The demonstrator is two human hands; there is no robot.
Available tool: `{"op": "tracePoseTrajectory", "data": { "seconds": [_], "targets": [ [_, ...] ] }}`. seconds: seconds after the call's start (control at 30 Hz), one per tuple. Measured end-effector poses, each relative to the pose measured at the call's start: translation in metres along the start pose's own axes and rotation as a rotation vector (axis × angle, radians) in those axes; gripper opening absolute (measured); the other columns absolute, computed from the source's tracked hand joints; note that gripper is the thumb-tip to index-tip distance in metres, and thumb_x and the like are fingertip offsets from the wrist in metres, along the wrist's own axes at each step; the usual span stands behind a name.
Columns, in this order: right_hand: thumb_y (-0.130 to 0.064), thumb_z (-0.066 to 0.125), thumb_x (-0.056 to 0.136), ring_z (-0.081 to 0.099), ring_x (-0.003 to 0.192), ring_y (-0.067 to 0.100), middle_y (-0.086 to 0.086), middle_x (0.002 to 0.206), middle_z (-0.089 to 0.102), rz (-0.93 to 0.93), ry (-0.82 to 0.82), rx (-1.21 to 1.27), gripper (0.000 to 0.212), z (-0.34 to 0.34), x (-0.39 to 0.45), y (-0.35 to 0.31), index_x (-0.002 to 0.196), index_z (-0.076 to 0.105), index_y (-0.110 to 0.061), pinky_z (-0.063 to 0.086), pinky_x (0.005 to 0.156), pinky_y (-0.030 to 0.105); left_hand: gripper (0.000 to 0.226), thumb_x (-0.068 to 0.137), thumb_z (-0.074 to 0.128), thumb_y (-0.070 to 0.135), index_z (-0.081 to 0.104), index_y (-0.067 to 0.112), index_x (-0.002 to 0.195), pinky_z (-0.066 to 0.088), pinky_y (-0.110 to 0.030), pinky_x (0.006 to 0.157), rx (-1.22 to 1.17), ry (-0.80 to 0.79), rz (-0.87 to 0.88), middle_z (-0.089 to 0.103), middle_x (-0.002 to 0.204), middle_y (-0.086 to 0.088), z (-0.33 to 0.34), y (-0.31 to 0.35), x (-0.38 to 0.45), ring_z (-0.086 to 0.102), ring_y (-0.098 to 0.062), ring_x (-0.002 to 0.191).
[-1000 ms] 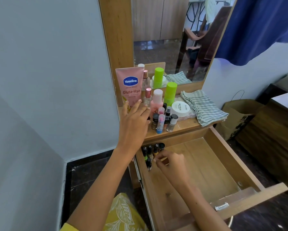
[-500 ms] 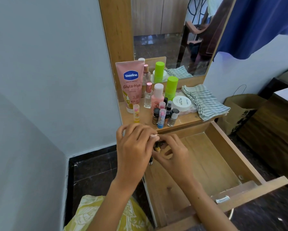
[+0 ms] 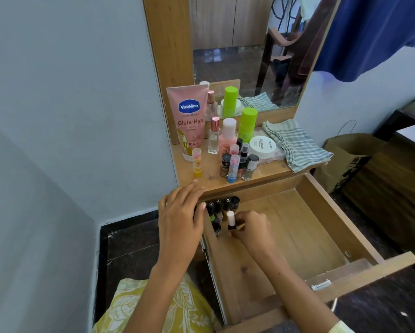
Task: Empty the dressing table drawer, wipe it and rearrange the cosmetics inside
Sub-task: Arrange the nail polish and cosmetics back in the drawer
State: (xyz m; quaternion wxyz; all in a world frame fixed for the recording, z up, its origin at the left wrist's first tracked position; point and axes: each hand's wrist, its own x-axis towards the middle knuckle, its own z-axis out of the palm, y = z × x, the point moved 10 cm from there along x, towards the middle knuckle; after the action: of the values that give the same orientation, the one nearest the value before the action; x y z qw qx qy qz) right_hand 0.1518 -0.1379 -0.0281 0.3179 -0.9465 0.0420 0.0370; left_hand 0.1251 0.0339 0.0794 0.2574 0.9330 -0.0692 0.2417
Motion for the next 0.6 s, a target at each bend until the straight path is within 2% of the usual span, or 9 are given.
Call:
{"op": "tracePoseTrajectory", "data": {
  "seconds": [0.13, 0.3, 0.43, 0.5, 0.6],
  "targets": [
    [-0.001, 0.064, 0.081, 0.063, 0.08, 0.016, 0.001, 0.091, 0.067, -0.012, -0.045, -0.049, 0.025, 0.016, 0.008, -0.004, 0.099, 0.07, -0.018, 0.055, 0.073, 0.032, 0.043, 0.086, 0.065, 0.014, 0.057, 0.014, 0.128, 0.038, -0.039, 0.097, 0.075, -0.072, 0.033, 0.054, 0.135, -0.003, 0.012, -0.001, -0.001, 0.051, -0.02, 0.123],
    [0.002, 0.062, 0.08, 0.064, 0.08, 0.014, 0.001, 0.09, 0.067, -0.028, -0.058, -0.029, 0.026, 0.022, 0.009, -0.003, 0.098, 0.069, -0.015, 0.057, 0.075, 0.033, 0.042, 0.088, 0.062, 0.015, 0.056, 0.014, 0.129, 0.04, -0.042, 0.096, 0.112, -0.124, 0.046, 0.05, 0.138, -0.004, 0.022, -0.002, -0.004, 0.048, -0.019, 0.126],
    [0.011, 0.057, 0.073, 0.067, 0.08, 0.018, 0.003, 0.083, 0.069, -0.027, -0.041, 0.006, 0.032, 0.013, 0.009, 0.002, 0.091, 0.07, -0.011, 0.057, 0.073, 0.034, 0.039, 0.088, 0.063, 0.013, 0.058, 0.014, 0.127, 0.04, -0.042, 0.097, 0.089, -0.089, 0.049, 0.054, 0.135, -0.004, 0.017, 0.003, 0.0, 0.05, -0.02, 0.124],
    [0.01, 0.06, 0.074, 0.067, 0.079, 0.017, 0.003, 0.083, 0.069, 0.0, -0.012, 0.051, 0.029, 0.005, 0.007, 0.007, 0.091, 0.071, -0.01, 0.057, 0.074, 0.034, 0.039, 0.088, 0.062, 0.013, 0.059, 0.014, 0.127, 0.039, -0.041, 0.097, 0.066, -0.048, 0.063, 0.056, 0.133, -0.004, 0.012, 0.01, 0.004, 0.051, -0.022, 0.122],
    [0.006, 0.067, 0.076, 0.066, 0.075, 0.008, -0.003, 0.079, 0.068, -0.022, 0.087, 0.13, 0.025, -0.013, 0.003, 0.006, 0.089, 0.071, -0.014, 0.056, 0.072, 0.024, 0.038, 0.092, 0.053, 0.018, 0.056, 0.014, 0.13, 0.038, -0.038, 0.097, 0.044, 0.031, 0.114, 0.056, 0.132, -0.005, 0.005, 0.026, 0.015, 0.05, -0.023, 0.121]
  ]
}}
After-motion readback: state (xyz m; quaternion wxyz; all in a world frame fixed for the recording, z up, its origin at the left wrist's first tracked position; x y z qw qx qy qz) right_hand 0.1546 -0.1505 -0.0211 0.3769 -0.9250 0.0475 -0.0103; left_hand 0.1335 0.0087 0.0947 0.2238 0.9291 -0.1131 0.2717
